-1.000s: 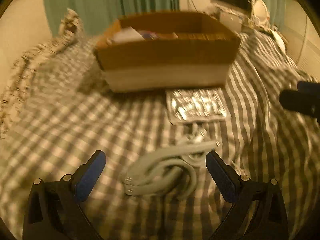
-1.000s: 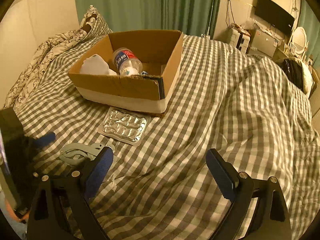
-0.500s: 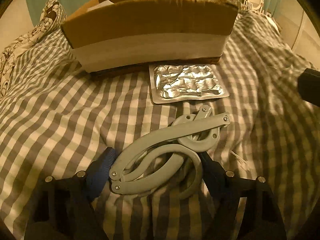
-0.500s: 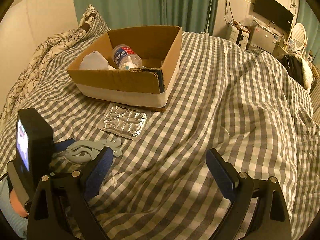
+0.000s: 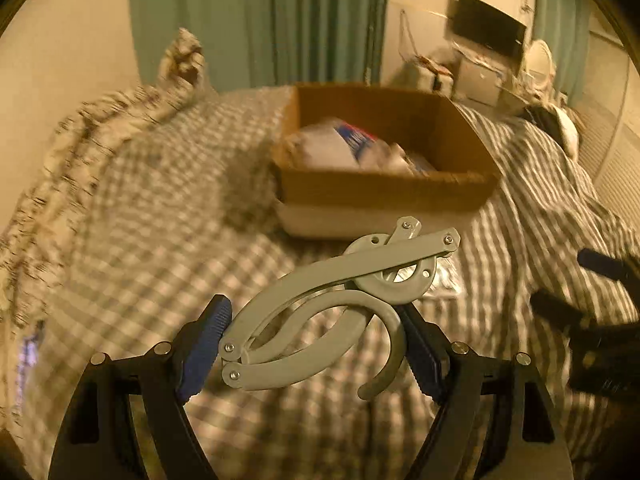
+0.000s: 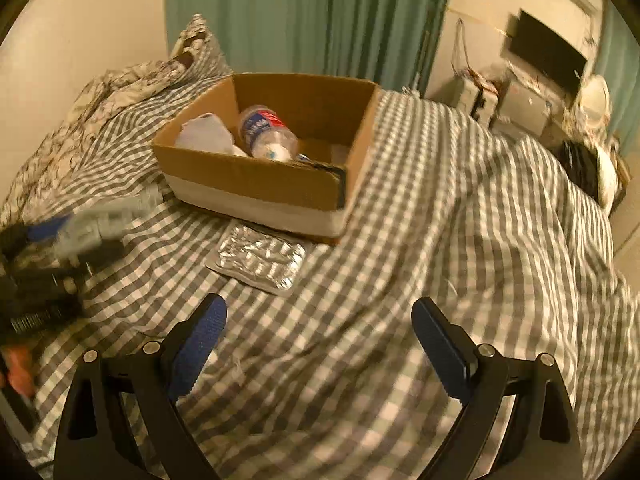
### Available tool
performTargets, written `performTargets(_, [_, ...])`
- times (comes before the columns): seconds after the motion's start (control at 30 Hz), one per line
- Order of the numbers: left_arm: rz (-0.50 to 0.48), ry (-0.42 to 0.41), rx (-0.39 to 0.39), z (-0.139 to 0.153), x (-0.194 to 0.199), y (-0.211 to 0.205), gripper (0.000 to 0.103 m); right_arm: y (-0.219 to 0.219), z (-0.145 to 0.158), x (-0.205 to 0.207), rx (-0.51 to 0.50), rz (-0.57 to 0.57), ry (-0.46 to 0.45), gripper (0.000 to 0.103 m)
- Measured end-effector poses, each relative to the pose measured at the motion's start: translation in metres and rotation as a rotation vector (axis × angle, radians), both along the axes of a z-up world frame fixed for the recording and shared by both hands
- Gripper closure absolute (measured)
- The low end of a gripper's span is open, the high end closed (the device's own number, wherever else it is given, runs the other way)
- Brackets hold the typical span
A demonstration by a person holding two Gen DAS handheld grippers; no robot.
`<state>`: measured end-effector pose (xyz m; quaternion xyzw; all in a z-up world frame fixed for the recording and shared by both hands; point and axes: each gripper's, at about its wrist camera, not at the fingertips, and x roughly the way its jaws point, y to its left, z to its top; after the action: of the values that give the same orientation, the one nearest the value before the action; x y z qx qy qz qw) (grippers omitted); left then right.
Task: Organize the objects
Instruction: 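Grasp the grey plastic clip with the left gripper, then grasp the teal card with the right gripper while the left holds the clip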
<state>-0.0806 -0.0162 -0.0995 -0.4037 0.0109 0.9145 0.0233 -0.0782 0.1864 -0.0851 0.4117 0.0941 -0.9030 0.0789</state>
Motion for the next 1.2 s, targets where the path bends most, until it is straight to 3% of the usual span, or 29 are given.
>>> performTargets(0.13, [0.040,0.028,-0.033,0.009,-0.012,-0.012,0.020,-0.034,-0.014,-0.011,0.073,0.087,0.010,0.009])
performTargets(0.33, [0.085,0.043,-0.078,0.004,-0.023,-0.021,0.020,-0.076,-0.058,-0.037,0.224,0.166,-0.055,0.011])
performTargets(0.43, [0.100,0.018,-0.045,-0.006,-0.030,-0.034,0.020,-0.085,-0.075,-0.050,0.260,0.179,-0.081,0.013])
performTargets(0.63, [0.115,-0.015,-0.004,-0.017,-0.033,-0.044,0.020,-0.102,-0.103,-0.073,0.346,0.188,-0.114,0.025])
performTargets(0.7, [0.115,-0.014,-0.001,-0.017,-0.032,-0.044,0.020,-0.105,-0.106,-0.074,0.355,0.198,-0.114,0.034])
performTargets(0.77, [0.108,-0.012,-0.007,-0.017,-0.032,-0.041,0.020,-0.107,-0.106,-0.073,0.371,0.202,-0.098,0.040])
performTargets(0.8, [0.103,-0.010,-0.010,-0.017,-0.031,-0.040,0.020,-0.107,-0.105,-0.073,0.375,0.203,-0.090,0.049])
performTargets(0.93, [0.090,0.010,0.008,-0.011,-0.024,-0.038,0.020,-0.104,-0.099,-0.066,0.387,0.202,-0.055,0.062])
performTargets(1.0, [0.081,0.025,0.019,-0.005,-0.018,-0.036,0.020,-0.102,-0.093,-0.063,0.402,0.187,-0.021,0.074])
performTargets(1.2, [0.068,0.038,0.013,0.006,-0.006,-0.029,0.020,-0.085,-0.049,-0.043,0.325,0.167,0.087,0.089])
